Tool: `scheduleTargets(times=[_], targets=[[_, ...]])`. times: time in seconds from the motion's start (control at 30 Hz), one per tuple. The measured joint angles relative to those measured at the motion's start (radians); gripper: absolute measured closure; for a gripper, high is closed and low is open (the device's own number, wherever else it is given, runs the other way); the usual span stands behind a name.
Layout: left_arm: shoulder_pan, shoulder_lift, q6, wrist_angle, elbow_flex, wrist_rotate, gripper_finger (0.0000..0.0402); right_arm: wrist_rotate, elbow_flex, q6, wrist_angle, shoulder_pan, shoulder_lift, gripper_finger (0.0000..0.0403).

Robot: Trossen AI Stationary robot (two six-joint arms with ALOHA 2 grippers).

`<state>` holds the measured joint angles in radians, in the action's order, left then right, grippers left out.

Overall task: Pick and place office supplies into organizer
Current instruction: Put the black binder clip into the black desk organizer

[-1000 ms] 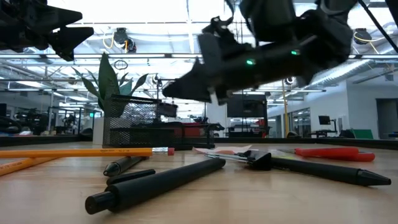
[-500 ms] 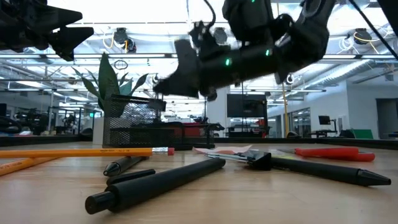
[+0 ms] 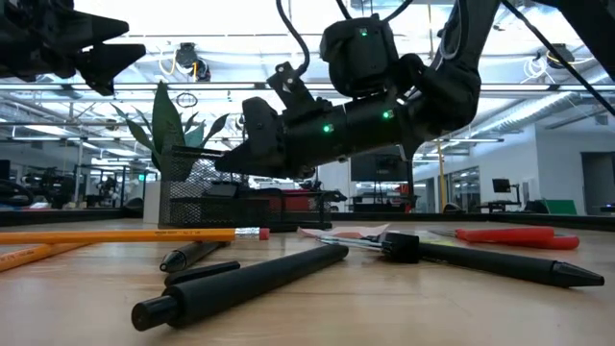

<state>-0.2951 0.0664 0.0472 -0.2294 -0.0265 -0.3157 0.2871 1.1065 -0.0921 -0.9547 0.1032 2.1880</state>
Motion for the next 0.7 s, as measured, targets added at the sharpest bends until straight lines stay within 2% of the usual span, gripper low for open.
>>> scheduleTargets(times=[0.23,0.7], targets=[[0.0,0.0,-0.004,0.001,0.0,0.0,0.0172,-0.003,0.001,0.01,0.016,0.001,0.0,0.0384],[0.0,0.0,-0.003,0.001,0.0,0.0,0.0172,0.0,-0.001,0.043,-0.011,0.003,0.001,0.0284]])
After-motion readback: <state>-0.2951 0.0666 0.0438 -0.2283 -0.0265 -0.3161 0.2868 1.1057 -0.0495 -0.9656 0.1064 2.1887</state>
